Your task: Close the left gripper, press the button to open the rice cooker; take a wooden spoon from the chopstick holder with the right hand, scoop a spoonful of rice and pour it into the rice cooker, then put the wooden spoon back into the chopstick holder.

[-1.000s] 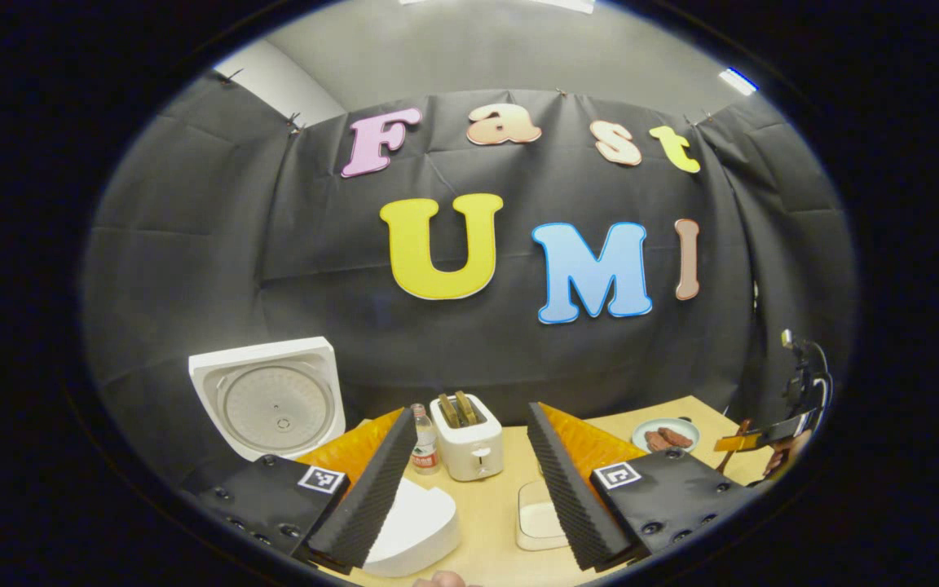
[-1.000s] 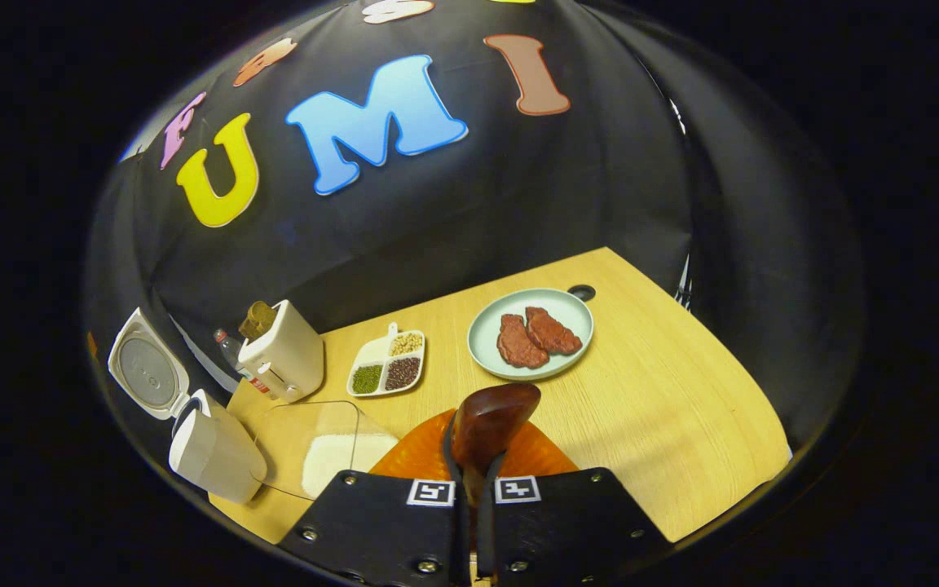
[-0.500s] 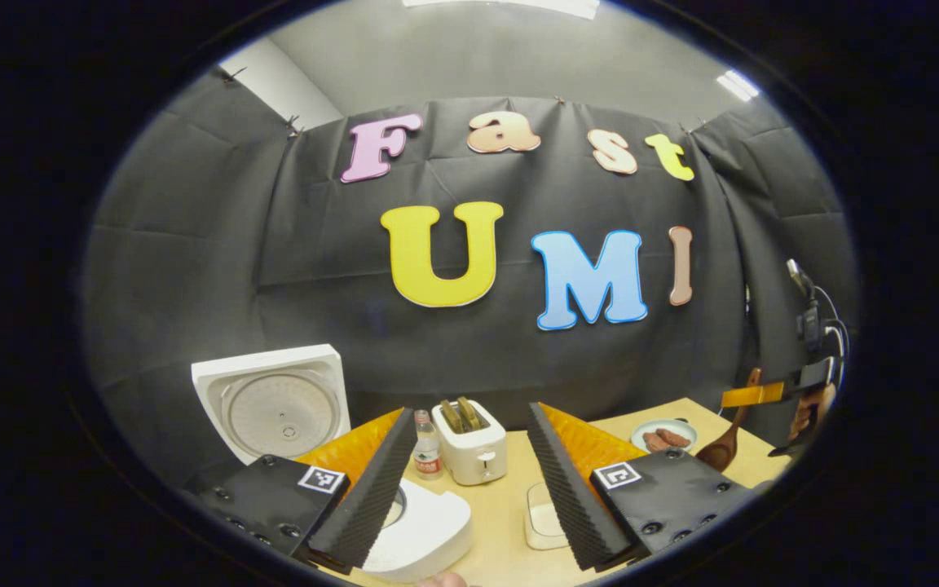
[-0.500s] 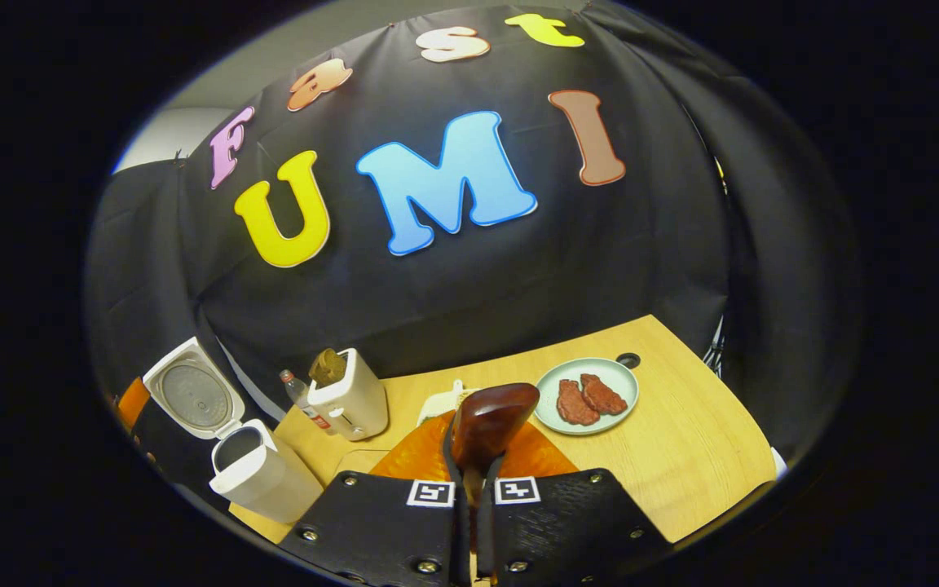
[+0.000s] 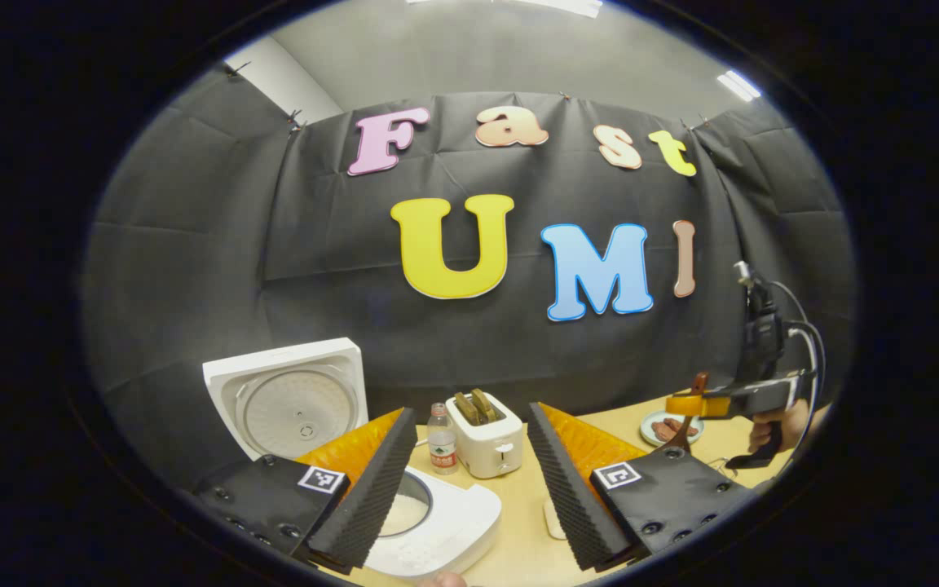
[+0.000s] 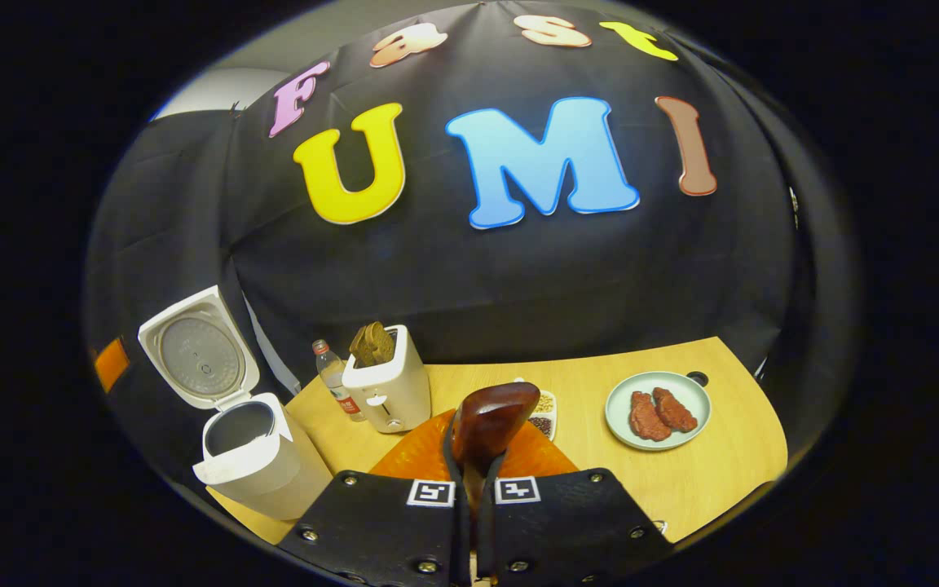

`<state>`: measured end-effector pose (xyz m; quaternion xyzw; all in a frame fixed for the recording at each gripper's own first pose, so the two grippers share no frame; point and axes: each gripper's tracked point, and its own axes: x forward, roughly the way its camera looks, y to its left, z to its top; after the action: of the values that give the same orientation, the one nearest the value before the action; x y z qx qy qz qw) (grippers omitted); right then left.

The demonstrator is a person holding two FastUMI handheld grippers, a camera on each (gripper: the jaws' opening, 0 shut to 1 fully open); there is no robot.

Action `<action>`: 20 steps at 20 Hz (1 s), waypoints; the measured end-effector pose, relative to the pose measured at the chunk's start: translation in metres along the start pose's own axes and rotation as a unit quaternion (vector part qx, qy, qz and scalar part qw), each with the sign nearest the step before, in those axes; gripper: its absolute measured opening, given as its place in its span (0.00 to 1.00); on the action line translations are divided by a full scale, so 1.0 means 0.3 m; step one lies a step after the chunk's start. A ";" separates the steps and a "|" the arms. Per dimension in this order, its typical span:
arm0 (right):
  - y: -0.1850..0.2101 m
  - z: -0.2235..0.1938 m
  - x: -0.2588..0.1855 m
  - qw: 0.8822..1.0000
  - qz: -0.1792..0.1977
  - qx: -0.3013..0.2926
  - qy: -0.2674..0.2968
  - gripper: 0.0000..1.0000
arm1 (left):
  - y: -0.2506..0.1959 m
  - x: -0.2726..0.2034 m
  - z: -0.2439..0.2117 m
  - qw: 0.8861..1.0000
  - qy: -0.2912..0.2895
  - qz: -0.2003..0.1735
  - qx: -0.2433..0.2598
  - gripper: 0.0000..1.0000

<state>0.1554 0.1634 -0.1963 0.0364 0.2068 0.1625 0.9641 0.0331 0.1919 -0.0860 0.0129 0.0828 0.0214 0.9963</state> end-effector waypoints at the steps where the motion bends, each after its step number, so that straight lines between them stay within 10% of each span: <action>1: 0.015 -0.029 0.038 1.000 -0.002 -0.013 0.003 0.04 | 0.019 -0.003 -0.006 1.000 0.002 0.001 -0.001 0.95; 11: 0.144 -0.277 0.310 0.992 0.007 -0.123 0.016 0.04 | 0.123 0.009 -0.045 1.000 0.021 0.008 0.001 0.95; 20: 0.277 -0.358 0.360 0.990 0.080 -0.084 0.085 0.04 | 0.158 0.002 -0.079 1.000 0.027 0.017 -0.003 0.96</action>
<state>0.1796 0.2777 -0.3245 -0.0423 0.2703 0.2588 0.9264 0.0280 0.2399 -0.1081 0.0107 0.1090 0.0385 0.9932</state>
